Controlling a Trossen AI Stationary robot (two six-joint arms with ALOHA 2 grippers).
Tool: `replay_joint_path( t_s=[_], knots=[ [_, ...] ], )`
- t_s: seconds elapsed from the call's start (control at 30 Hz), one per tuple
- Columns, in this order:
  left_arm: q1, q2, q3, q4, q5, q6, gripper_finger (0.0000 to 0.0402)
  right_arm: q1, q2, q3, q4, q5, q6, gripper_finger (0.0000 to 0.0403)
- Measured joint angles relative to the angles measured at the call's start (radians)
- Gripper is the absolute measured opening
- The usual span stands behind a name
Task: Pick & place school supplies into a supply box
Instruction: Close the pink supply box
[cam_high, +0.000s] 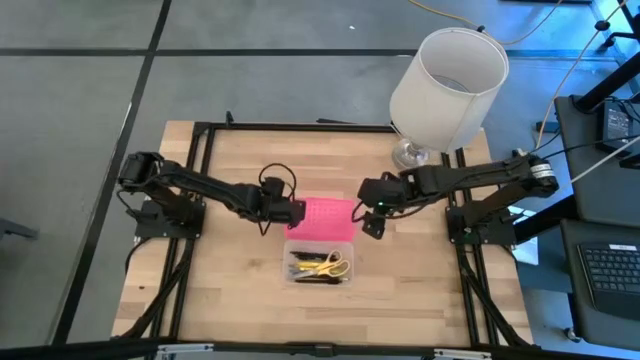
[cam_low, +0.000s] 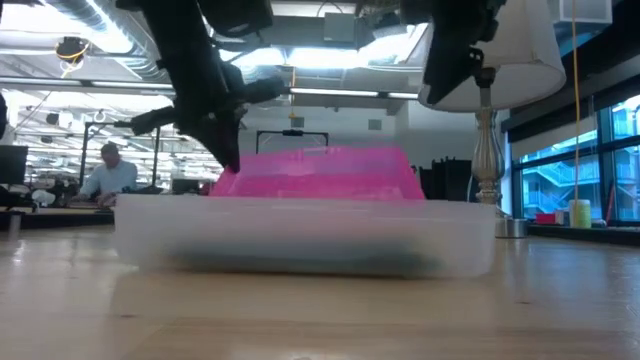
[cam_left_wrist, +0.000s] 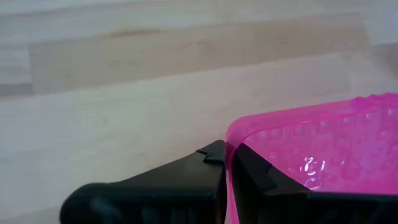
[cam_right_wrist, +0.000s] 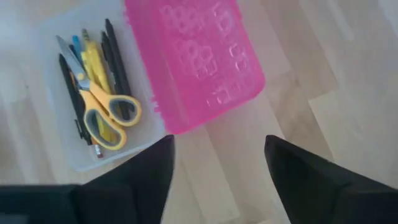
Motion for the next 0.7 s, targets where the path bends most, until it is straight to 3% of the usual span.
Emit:
replay_joint_path(
  t_s=[0.37, 0.57, 0.7],
  knots=[
    [-0.053, 0.073, 0.000, 0.087, -0.077, -0.004, 0.0003, 0.017, -0.304, -0.403, 0.366, 0.001, 0.093, 0.0182],
    [-0.076, 0.073, 0.000, 0.157, -0.147, 0.051, 0.0003, 0.017, -0.350, -0.541, 0.585, 0.025, 0.122, 0.0111],
    [-0.089, 0.073, 0.000, 0.171, -0.170, 0.058, 0.0003, 0.017, -0.351, -0.584, 0.642, 0.137, 0.118, 0.0058]
  ],
)
